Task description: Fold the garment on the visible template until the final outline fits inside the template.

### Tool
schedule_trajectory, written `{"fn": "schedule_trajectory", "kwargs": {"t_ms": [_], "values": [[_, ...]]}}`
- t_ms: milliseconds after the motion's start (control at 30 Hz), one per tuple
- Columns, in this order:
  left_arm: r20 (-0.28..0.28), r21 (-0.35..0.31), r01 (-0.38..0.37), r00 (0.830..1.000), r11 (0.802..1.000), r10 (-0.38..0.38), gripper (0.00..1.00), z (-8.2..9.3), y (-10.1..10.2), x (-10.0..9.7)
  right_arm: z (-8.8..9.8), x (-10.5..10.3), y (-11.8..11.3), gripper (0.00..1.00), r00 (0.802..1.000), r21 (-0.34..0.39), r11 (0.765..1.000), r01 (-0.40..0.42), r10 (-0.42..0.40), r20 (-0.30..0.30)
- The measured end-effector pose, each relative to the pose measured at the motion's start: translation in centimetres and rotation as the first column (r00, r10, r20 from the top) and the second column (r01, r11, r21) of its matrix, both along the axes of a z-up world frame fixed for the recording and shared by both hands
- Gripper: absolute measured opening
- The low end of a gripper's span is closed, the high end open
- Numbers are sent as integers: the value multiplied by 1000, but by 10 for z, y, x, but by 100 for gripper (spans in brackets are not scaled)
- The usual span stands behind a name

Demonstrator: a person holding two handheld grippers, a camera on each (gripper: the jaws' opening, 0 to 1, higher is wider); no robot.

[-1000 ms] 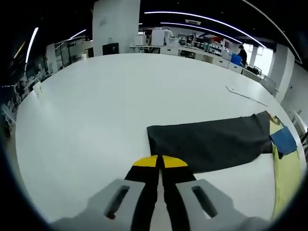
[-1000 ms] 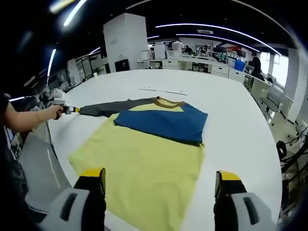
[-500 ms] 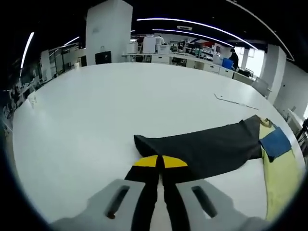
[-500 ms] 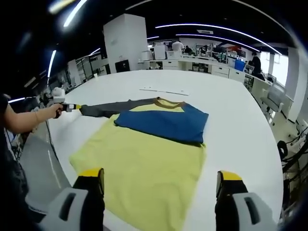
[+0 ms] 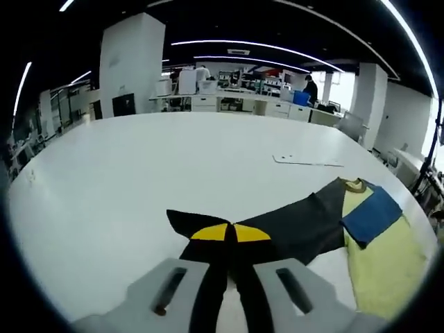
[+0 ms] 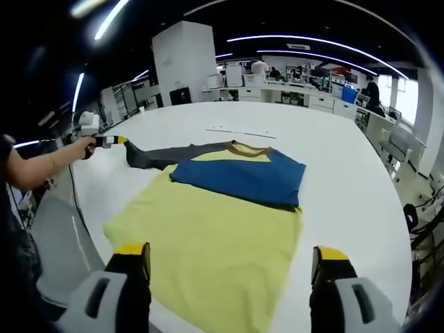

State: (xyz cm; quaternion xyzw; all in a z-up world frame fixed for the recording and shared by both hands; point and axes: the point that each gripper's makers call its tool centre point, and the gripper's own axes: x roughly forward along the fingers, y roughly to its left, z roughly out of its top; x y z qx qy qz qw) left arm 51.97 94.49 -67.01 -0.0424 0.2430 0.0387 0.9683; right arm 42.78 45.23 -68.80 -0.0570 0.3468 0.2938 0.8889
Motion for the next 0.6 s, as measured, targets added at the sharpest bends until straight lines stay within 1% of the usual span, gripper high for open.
{"fn": "schedule_trajectory", "kwargs": {"t_ms": [100,233,367,600], "values": [[17,8,47,999,999,-47,0,10,-16,11,-1,-1,2,97,1000,4,1000,-5,5,-2],[34,10,94,995,996,-94,0,19,-35,23,-2,-3,4,97,1000,9,1000,-13,13,-4],[50,12,152,987,988,-152,0,27,-59,35,-2,-4,4,97,1000,10,1000,-16,16,-5],[73,21,220,972,975,-221,0,38,-93,50,-5,-7,5,97,1000,13,1000,-21,21,-14]]}}
